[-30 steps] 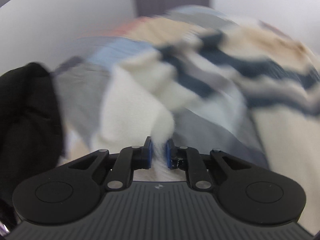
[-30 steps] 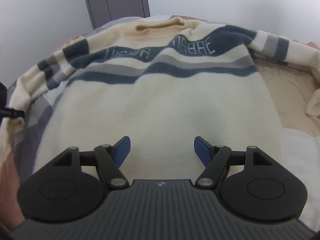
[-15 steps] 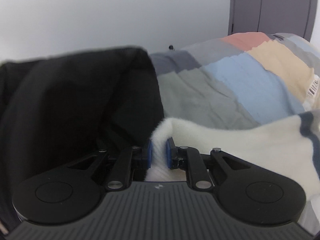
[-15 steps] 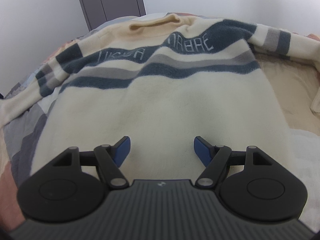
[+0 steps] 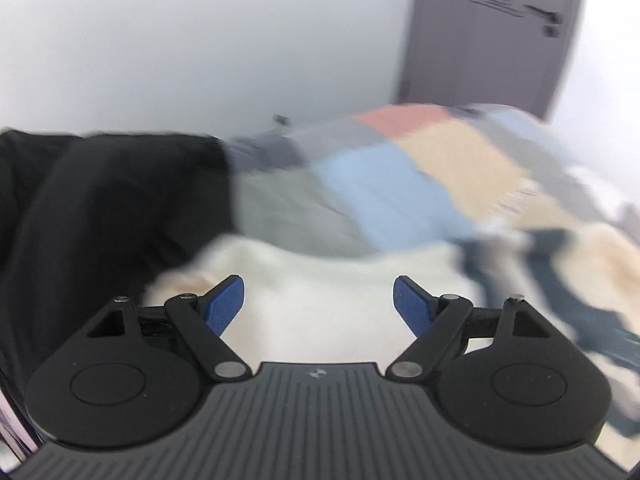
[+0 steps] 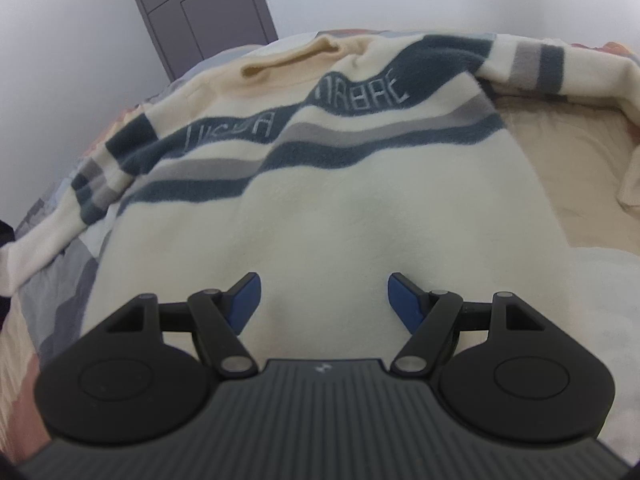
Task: Fold large clothes
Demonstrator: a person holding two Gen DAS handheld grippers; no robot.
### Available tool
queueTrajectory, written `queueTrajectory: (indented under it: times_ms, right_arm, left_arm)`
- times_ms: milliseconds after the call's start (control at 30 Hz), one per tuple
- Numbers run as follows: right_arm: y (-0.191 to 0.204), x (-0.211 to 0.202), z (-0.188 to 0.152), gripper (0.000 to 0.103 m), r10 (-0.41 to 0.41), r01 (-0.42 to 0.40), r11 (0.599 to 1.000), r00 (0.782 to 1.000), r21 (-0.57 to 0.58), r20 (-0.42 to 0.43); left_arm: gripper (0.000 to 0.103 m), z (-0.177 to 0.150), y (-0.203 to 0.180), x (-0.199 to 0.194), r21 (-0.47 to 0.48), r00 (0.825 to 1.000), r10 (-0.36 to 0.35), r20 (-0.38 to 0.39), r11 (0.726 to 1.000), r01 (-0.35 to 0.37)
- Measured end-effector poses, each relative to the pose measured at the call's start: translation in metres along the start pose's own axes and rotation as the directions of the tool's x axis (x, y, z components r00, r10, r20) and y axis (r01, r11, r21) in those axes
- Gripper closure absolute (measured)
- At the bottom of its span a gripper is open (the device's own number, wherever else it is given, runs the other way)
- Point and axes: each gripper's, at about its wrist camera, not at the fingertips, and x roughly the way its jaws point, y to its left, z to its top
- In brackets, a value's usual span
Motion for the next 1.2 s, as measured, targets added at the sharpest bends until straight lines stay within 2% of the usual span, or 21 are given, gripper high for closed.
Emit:
queueTrajectory:
  times_ms: [100,167,267,400,467,567,633,800,867,967,1033,1067,1100,1167,1200]
  right_arm:
    - [-0.006,-0.011,0.000,0.031,-0.015,0.015,1.000,1.000,0.014,0.019]
    - [-0.008,-0.015,-0.002,0.031,-0.032,0.032,0.999,0.999,0.008,0.021]
    - [-0.010,-0.019,-0.005,0.031,-0.033,0.033,0.999,0.999,0.012,0.013]
    - [-0.018,-0.025,-0.007,0.031,-0.050,0.050,0.998,0.999,0.036,0.004]
    - [-0.021,-0.029,-0.009,0.031,-0.052,0.052,0.998,0.999,0.044,-0.006]
    - [-0.031,-0.036,-0.012,0.031,-0.070,0.072,0.994,0.997,0.082,-0.025]
    - [-0.043,-0.041,-0.013,0.031,-0.079,0.082,0.987,0.996,0.137,-0.032]
    - [-0.068,-0.050,-0.009,0.031,-0.154,0.149,0.951,0.988,0.272,-0.005]
    - [-0.075,-0.047,-0.006,0.031,-0.177,0.174,0.943,0.984,0.282,-0.014]
    - [-0.087,-0.046,-0.005,0.031,-0.250,0.242,0.913,0.968,0.328,-0.019]
    - [-0.096,-0.048,-0.006,0.031,-0.293,0.281,0.884,0.956,0.374,-0.023]
    - [-0.100,-0.049,-0.007,0.031,-0.317,0.302,0.869,0.948,0.392,-0.029]
    - [-0.103,-0.049,-0.010,0.031,-0.330,0.314,0.856,0.943,0.411,-0.034]
    - [-0.111,-0.043,-0.014,0.031,-0.304,0.301,0.838,0.950,0.454,-0.069]
    - [-0.115,-0.037,-0.017,0.031,-0.270,0.285,0.829,0.957,0.482,-0.101]
  left_arm:
    - [0.018,-0.026,-0.028,-0.027,-0.009,0.990,-0.133,-0.047,0.991,0.133]
    - [0.018,-0.049,-0.045,-0.042,-0.036,0.968,-0.241,-0.070,0.970,0.239]
    - [0.018,-0.089,-0.071,-0.055,-0.092,0.920,-0.368,-0.136,0.929,0.358]
    - [0.018,-0.145,-0.092,-0.055,-0.207,0.845,-0.476,-0.245,0.877,0.434]
    - [0.018,-0.174,-0.100,-0.051,-0.225,0.820,-0.491,-0.294,0.870,0.439]
    - [0.018,-0.206,-0.105,-0.038,-0.227,0.809,-0.483,-0.336,0.875,0.428]
    - [0.018,-0.219,-0.100,-0.034,-0.257,0.797,-0.497,-0.343,0.866,0.429]
    - [0.018,-0.222,-0.092,-0.027,-0.270,0.759,-0.553,-0.343,0.832,0.485]
    - [0.018,-0.222,-0.093,-0.029,-0.260,0.745,-0.571,-0.345,0.821,0.509]
    - [0.018,-0.224,-0.097,-0.028,-0.248,0.725,-0.589,-0.356,0.808,0.534]
    - [0.018,-0.227,-0.099,-0.026,-0.238,0.722,-0.589,-0.363,0.808,0.539]
    - [0.017,-0.228,-0.102,-0.025,-0.233,0.714,-0.595,-0.369,0.803,0.549]
    - [0.014,-0.230,-0.104,-0.022,-0.236,0.694,-0.613,-0.379,0.789,0.568]
    - [0.013,-0.235,-0.109,-0.016,-0.272,0.628,-0.662,-0.409,0.745,0.608]
    - [0.013,-0.237,-0.110,-0.014,-0.287,0.609,-0.672,-0.420,0.736,0.614]
